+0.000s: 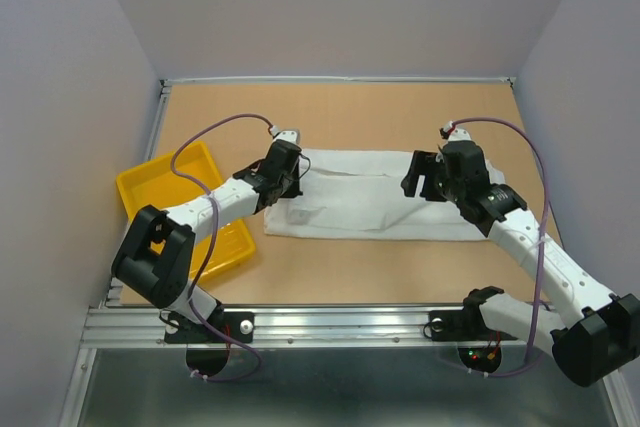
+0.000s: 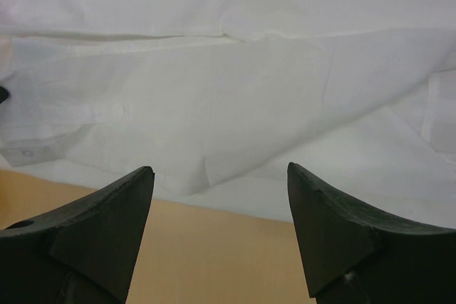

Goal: Fold and stack the long sleeve shirts
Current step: Fold the shirt

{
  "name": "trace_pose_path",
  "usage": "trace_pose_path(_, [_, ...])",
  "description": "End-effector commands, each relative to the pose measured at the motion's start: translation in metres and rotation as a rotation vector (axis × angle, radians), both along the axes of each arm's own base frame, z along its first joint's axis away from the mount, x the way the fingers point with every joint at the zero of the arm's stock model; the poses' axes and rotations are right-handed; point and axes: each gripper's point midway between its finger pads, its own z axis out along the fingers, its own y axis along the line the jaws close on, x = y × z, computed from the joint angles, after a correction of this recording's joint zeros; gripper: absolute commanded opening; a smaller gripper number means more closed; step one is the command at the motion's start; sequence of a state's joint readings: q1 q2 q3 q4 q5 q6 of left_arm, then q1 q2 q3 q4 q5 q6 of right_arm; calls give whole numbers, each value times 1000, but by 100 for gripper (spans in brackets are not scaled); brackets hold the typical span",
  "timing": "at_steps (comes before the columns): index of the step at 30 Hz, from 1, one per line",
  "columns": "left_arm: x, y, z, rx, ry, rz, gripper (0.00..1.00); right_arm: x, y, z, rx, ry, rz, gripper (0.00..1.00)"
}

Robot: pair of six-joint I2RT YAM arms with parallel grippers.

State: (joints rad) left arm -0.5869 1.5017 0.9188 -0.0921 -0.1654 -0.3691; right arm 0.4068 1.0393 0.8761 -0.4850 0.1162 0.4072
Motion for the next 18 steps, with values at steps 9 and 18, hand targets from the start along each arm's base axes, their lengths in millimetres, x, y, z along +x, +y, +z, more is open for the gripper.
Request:
trace_pose_path(9, [0,21,-20,29,47,98,30,1,-1,-1,2,-27,0,80])
trace_pose_path(18, [13,14,1,20,-6,71,13,1,-2,3,2,-39,-2,80])
